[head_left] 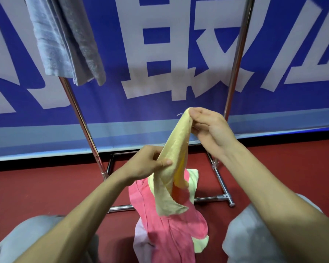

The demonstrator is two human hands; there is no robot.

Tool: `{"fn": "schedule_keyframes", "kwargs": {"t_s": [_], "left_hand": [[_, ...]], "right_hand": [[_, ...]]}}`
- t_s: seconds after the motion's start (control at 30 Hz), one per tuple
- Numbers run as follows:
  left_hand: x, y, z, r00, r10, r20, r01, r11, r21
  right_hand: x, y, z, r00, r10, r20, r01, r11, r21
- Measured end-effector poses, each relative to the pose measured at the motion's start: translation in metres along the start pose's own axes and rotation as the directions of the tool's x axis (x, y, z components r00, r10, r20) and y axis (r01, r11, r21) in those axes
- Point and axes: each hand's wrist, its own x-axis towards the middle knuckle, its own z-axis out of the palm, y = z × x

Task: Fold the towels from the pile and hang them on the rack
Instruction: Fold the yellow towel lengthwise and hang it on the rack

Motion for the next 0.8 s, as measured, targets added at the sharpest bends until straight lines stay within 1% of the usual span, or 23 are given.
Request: {"fn": "schedule_keyframes", "kwargs": {"t_s": [0.07, 0.13, 0.23, 0.33, 0.43, 0.5, 0.53, 0.57, 0.63, 0.67, 0.73, 0.8], "left_hand": [[0.004, -0.006, 0.000, 0.999, -0.028, -0.014, 0.030, 0.985, 0.172], [0.008, -0.008, 0.000, 0.997, -0.070, -0.030, 0.076, 0.935, 0.346], [0.009, -0.011, -0.004, 0.990, -0.111, -0.085, 0.139, 0.833, 0.536], [0.009, -0.018, -0.012, 0.985, -0.109, -0.137, 0.169, 0.788, 0.592], [0.009, -0.016, -0.018, 0.977, -0.101, -0.186, 0.196, 0.767, 0.611], [0.009, -0.016, -0.024, 0.970, -0.123, -0.210, 0.223, 0.794, 0.565], [0.009, -0.016, -0.026, 0.968, -0.127, -0.217, 0.224, 0.825, 0.519], [0.009, -0.017, -0.028, 0.966, -0.126, -0.224, 0.217, 0.869, 0.445], [0.009, -0.013, -0.029, 0.963, -0.118, -0.242, 0.171, 0.962, 0.214], [0.008, -0.009, -0.029, 0.960, -0.109, -0.256, 0.138, 0.986, 0.097], [0.005, -0.001, -0.030, 0.953, -0.105, -0.285, 0.086, 0.993, -0.076], [0.002, 0.006, -0.032, 0.950, -0.110, -0.292, 0.057, 0.981, -0.184]], "right_hand": [[0.003, -0.003, -0.008, 0.996, 0.033, -0.087, -0.020, 0.989, 0.146], [0.006, -0.005, -0.018, 0.980, 0.086, -0.181, -0.036, 0.965, 0.261], [0.010, -0.003, -0.030, 0.923, 0.203, -0.328, -0.084, 0.936, 0.342], [0.014, -0.001, -0.038, 0.875, 0.260, -0.407, -0.111, 0.928, 0.355], [0.014, 0.000, -0.039, 0.862, 0.218, -0.457, -0.092, 0.955, 0.283], [0.014, 0.001, -0.038, 0.852, 0.148, -0.502, -0.077, 0.984, 0.159], [0.014, 0.001, -0.037, 0.846, 0.106, -0.523, -0.069, 0.994, 0.090], [0.014, 0.002, -0.036, 0.842, 0.067, -0.535, -0.065, 0.998, 0.022], [0.016, 0.006, -0.034, 0.850, 0.011, -0.526, -0.091, 0.988, -0.126], [0.016, 0.009, -0.033, 0.862, -0.013, -0.507, -0.111, 0.971, -0.213], [0.015, 0.016, -0.027, 0.897, -0.084, -0.434, -0.113, 0.906, -0.409], [0.012, 0.024, -0.021, 0.943, -0.163, -0.289, -0.040, 0.810, -0.585]]}}
